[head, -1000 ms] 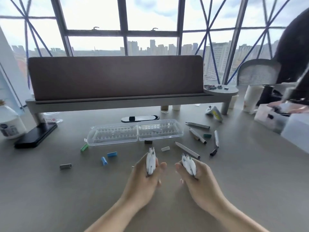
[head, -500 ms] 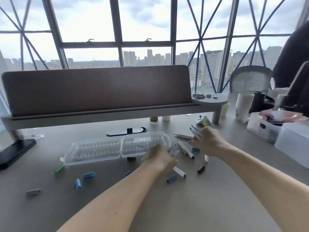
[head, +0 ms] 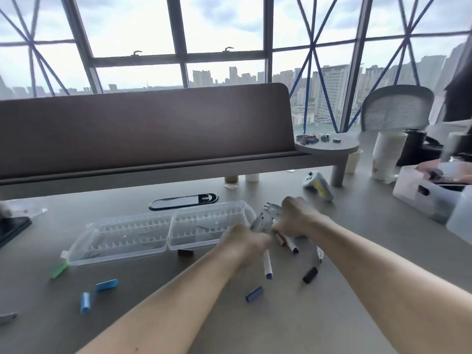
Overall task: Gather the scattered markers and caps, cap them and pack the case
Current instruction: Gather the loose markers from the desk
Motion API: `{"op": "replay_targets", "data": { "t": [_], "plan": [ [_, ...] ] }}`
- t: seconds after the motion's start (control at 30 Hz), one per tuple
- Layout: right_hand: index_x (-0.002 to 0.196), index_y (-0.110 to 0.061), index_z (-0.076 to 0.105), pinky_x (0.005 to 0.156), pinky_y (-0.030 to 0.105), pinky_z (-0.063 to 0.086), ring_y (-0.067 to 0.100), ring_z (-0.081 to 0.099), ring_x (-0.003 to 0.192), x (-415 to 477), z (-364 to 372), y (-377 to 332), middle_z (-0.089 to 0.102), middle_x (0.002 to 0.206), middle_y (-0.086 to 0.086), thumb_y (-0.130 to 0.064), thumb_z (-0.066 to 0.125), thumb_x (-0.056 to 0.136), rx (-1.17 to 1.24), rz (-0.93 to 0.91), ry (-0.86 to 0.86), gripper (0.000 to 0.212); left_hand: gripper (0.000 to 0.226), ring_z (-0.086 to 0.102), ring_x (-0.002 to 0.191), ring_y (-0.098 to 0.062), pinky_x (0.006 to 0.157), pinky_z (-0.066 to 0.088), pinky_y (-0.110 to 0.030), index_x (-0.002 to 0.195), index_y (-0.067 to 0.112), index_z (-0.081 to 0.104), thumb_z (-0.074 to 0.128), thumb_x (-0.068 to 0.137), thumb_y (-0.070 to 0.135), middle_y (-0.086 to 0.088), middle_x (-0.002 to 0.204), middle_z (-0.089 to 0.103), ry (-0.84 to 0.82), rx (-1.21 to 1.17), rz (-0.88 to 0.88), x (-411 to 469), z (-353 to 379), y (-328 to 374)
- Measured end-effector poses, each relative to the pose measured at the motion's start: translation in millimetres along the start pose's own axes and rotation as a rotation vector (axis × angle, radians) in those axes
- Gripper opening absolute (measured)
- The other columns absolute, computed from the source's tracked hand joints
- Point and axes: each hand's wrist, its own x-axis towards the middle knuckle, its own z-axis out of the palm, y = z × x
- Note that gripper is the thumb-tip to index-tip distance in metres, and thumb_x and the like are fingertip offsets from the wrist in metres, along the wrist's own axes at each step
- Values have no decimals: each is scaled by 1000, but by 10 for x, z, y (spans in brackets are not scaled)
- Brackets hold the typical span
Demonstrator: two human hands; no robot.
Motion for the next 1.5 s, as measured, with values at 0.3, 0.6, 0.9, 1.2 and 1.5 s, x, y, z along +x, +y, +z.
{"op": "replay_targets", "data": {
  "t": [0.3, 0.6, 0.9, 1.2, 1.5],
  "plan": [
    [69, -11, 47, 52, 29, 33, 24, 47, 65, -120, -160, 73, 46, 66, 4, -29, 57, 97, 297, -45, 111, 35, 27, 41, 39, -17, 42, 28, -20, 68, 12, 54, 60, 94, 18, -5, 54, 47, 142, -442, 159, -120, -24, -118],
    [77, -16, 61, 44, 19, 33, 8, 50, 45, -1130, 58, 774, 59, 57, -10, -20, 54, 102, 740, -118, 608, 26, 28, 62, 58, -4, 57, 49, -19, 75, 16, 65, 65, 102, 26, 5, 62, 67, 234, -468, 450, -62, 282, -178],
    [80, -20, 54, 54, 29, 47, 20, 55, 56, -1247, 281, 918, 57, 64, -1, -15, 63, 98, 816, -198, 431, 20, 26, 62, 60, -2, 60, 43, -25, 77, 18, 74, 67, 100, 28, 2, 71, 74, 154, -411, 440, -63, 363, -295],
    [63, -15, 40, 54, 31, 27, 12, 31, 52, -1076, 336, 1023, 35, 53, -11, -22, 79, 87, 816, -107, 437, 47, 33, 39, 51, -19, 55, 33, -35, 67, 20, 60, 68, 86, 46, -2, 55, 43, 145, -310, 408, 50, 287, -223],
    [68, -13, 44, 48, 34, 31, 18, 33, 45, -989, 308, 1022, 37, 49, -1, -22, 73, 95, 1076, 14, 443, 40, 30, 57, 62, -20, 53, 39, -27, 68, 12, 63, 74, 89, 30, 3, 60, 57, 240, 148, 591, 161, 495, 237]
  ]
}}
